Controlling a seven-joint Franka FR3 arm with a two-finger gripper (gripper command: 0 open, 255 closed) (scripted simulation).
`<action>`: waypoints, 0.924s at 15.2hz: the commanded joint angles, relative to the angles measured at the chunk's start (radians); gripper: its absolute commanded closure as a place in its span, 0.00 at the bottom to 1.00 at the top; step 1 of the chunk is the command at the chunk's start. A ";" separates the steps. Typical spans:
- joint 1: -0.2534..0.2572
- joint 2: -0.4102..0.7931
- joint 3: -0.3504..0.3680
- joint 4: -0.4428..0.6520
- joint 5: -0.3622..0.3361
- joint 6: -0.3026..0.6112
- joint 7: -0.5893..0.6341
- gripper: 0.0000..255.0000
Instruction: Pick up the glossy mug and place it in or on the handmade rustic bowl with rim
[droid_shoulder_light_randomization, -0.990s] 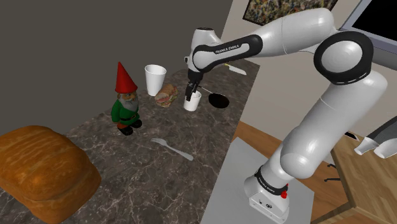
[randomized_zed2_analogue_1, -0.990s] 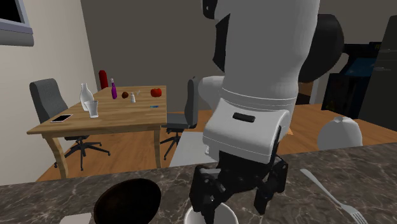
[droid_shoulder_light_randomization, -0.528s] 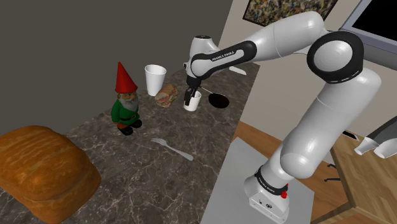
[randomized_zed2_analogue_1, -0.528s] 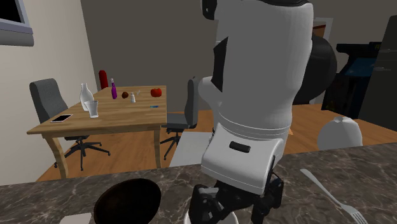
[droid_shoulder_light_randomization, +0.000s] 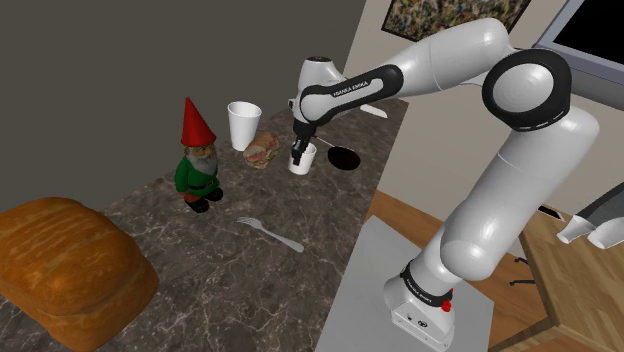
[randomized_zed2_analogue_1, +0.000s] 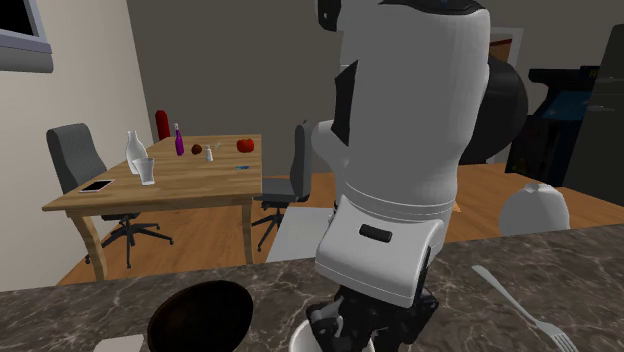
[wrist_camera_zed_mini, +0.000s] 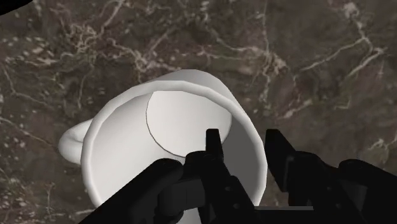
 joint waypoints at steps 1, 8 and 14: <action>0.000 0.000 0.000 0.000 0.000 0.000 0.000 1.00; 0.000 0.000 0.000 0.000 0.000 0.000 0.000 1.00; 0.001 -0.042 0.001 0.034 0.003 -0.077 -0.005 1.00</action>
